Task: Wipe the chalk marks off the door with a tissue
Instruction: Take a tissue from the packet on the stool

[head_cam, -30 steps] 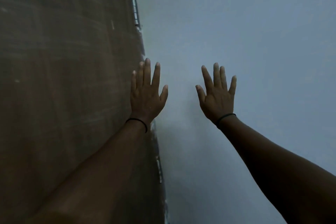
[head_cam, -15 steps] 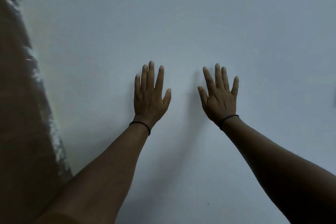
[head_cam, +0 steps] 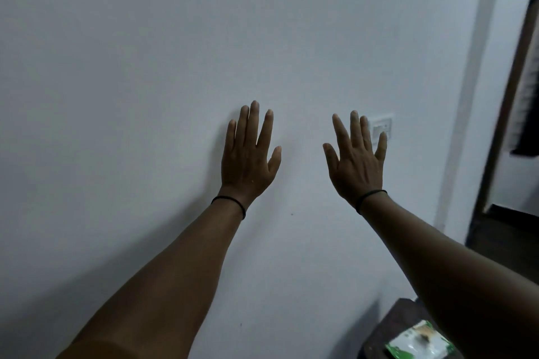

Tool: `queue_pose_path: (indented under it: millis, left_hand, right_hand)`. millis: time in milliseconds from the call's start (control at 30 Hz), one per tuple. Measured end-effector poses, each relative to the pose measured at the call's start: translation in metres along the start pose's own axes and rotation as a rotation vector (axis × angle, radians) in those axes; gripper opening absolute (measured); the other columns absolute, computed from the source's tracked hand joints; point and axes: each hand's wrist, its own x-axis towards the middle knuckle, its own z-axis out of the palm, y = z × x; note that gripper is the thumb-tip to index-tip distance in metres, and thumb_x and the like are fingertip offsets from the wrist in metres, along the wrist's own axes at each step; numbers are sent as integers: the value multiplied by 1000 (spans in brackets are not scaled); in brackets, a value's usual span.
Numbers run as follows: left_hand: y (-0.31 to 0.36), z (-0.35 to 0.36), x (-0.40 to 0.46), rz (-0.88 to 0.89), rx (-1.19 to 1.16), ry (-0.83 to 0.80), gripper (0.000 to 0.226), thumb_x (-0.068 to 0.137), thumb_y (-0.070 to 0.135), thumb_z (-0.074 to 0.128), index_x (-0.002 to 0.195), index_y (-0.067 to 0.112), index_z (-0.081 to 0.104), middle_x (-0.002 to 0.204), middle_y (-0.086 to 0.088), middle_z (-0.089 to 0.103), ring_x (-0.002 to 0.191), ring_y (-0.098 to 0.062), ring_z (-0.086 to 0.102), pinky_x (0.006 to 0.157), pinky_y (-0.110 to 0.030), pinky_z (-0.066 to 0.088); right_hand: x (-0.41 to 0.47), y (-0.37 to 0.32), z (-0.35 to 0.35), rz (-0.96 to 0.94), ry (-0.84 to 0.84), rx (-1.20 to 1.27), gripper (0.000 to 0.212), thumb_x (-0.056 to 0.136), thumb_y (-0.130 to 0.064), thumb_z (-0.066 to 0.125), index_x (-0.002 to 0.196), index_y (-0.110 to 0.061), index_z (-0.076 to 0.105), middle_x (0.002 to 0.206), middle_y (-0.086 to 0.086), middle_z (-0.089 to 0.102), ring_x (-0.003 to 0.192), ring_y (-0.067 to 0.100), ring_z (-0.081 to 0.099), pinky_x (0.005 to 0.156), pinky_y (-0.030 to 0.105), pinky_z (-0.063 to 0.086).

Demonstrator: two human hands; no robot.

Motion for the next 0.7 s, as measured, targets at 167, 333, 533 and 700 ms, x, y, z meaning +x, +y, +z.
queue_pose_path:
  millis: [167,333,533,700]
  left_hand:
    - [55,45,7,41,-110,-59,65,100,40,37,157,12,21,164,-17,15,152,-32,11,122,-48,15]
    - [125,86,15,86,-229,-112,65,100,38,40,156,12,23,163,-17,17,152,-32,13,121,-49,17]
    - [199,128,-3,152,-313,-230,65,99,39,39,156,11,24,163,-18,17,152,-34,14,122,-49,15]
    - [230,159,-33,201,-378,-354,66,99,40,38,156,11,22,163,-18,16,152,-34,13,122,-48,15]
  right_hand:
    - [-8,55,-5,75,3,-82,58,103,-51,26,157,-38,9,167,3,8,154,22,6,121,56,1]
    - [-20,125,-6,179,-12,-143,58,103,-50,28,156,-38,10,167,3,8,154,22,4,121,57,2]
    - [-56,195,-2,292,-97,-223,58,103,-50,28,157,-36,11,166,4,8,154,22,3,121,57,1]
    - [-88,221,12,364,-175,-279,58,103,-51,24,157,-36,9,166,4,7,154,23,3,121,58,2]
